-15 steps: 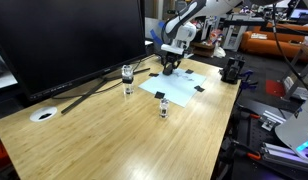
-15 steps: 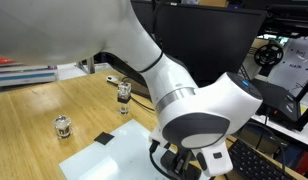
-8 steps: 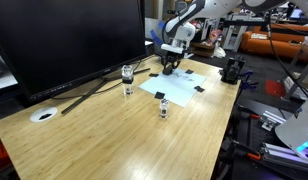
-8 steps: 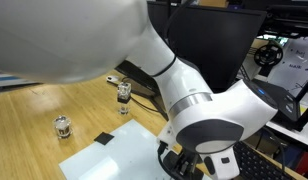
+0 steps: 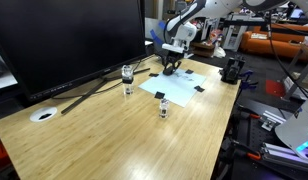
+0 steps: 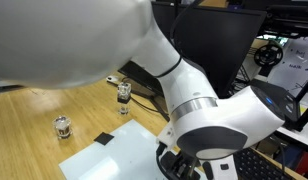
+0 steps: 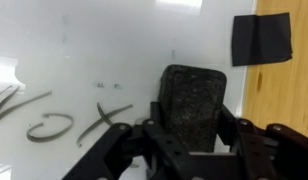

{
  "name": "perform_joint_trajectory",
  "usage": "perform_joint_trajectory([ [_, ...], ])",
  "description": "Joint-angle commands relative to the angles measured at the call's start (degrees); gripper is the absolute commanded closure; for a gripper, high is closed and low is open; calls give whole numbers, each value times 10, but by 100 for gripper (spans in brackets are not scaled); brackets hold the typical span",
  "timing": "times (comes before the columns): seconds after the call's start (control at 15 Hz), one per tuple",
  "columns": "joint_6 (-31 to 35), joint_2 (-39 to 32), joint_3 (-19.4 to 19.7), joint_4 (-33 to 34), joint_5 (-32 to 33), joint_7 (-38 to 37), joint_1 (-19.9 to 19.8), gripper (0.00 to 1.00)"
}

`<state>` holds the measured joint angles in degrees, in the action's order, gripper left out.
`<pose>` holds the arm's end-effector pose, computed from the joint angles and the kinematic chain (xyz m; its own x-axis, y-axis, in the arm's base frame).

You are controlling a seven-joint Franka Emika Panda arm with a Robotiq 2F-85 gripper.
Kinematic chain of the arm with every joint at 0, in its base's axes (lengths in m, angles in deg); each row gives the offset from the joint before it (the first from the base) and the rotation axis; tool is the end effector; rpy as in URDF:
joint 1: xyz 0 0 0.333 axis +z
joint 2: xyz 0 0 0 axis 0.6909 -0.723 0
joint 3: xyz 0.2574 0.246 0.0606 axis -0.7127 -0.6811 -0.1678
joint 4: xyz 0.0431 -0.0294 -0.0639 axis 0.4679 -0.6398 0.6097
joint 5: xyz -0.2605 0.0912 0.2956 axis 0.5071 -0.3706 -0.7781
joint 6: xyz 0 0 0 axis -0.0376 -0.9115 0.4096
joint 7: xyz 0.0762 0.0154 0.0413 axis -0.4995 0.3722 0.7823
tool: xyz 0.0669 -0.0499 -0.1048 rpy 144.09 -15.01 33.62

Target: Use the whiteboard eraser to clean the whiteboard

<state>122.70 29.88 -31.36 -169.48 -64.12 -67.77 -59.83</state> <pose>0.7132 -0.2493 0.1612 0.1515 -0.9344 -0.3223 -0.9879 -0.1321 -0.0815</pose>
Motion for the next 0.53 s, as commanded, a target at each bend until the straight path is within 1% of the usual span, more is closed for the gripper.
perform_joint_trajectory([
  [0.0, 4, 16, -10, -62, -24, 16, -14, 70],
  [0.47, 8, 52, 0, -150, -99, 34, -26, 70],
])
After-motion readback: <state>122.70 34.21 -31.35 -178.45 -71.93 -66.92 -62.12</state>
